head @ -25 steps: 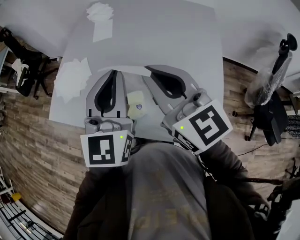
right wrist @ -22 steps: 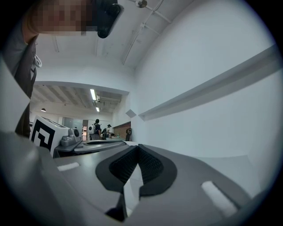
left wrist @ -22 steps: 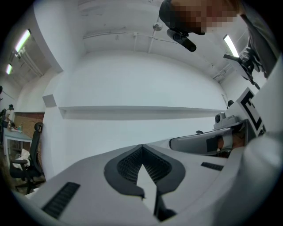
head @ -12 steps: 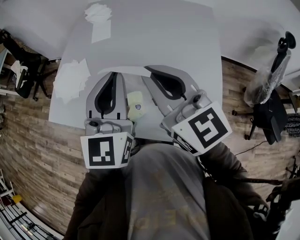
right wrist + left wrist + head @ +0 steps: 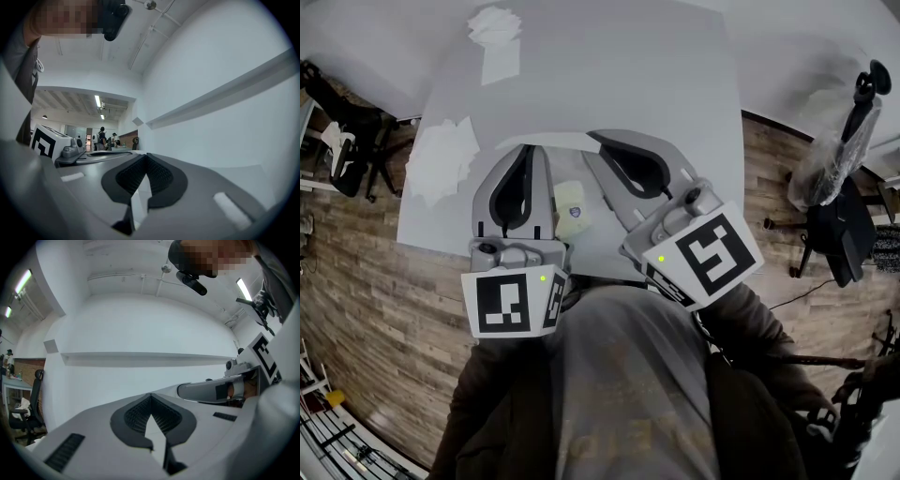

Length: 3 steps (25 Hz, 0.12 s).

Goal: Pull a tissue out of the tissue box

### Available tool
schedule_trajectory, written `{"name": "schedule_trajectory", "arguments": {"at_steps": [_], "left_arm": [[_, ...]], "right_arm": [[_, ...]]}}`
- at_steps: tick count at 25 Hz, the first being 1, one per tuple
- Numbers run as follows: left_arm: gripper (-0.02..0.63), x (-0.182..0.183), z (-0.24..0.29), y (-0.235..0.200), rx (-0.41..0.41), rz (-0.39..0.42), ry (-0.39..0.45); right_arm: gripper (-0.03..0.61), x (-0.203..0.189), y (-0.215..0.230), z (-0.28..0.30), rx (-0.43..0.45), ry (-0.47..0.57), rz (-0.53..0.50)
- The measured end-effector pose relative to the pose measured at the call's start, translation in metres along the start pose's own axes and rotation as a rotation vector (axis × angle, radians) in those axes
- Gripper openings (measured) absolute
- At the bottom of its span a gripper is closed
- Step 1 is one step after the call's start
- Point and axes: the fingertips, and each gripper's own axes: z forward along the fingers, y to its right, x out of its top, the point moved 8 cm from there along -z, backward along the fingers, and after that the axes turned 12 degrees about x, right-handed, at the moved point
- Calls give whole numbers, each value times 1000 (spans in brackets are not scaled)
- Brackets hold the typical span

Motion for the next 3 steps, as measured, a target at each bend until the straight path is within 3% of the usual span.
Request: {"name": "schedule_trajectory", "arguments": {"at_steps": [3], "left_arm": [[-2,1,-1,1,1,0,1]], "right_arm": [[2,1,0,-1,2,0,0]]}}
